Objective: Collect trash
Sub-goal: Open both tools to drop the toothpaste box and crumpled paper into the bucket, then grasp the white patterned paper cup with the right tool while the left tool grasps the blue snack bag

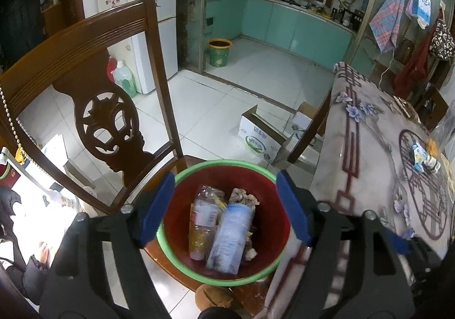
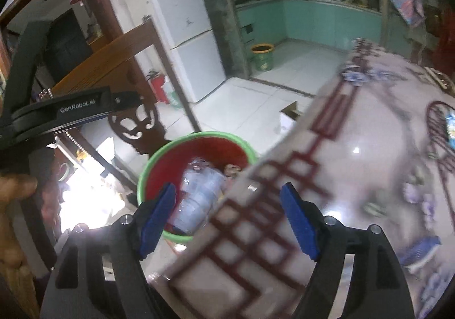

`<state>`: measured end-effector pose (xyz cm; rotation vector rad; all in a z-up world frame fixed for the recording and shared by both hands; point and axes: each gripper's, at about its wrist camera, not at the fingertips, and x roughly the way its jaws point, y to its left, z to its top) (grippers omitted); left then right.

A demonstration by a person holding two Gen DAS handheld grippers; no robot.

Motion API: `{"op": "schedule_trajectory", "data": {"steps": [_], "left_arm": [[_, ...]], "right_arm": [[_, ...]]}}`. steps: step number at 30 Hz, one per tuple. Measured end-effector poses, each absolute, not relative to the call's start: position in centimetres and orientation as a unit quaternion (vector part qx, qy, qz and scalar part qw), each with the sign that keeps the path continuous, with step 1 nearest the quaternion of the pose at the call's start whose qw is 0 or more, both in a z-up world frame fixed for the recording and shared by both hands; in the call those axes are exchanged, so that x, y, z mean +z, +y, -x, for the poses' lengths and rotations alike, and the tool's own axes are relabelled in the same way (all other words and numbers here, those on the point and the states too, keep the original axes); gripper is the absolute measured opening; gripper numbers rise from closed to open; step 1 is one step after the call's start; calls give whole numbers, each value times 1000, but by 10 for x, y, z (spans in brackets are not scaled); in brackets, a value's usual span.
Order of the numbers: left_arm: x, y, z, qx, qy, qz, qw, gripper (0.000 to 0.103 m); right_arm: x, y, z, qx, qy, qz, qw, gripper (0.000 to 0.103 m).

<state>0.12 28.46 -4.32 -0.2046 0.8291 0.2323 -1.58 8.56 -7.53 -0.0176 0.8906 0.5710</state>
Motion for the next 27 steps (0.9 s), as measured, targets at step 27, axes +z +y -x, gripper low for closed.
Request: {"op": "schedule_trajectory", "data": {"steps": [27], "left_arm": [[-39,46,-60,-105,443,72,888,82]], "right_arm": [[-90,-306,-163,-52,453,203,866,84]]}}
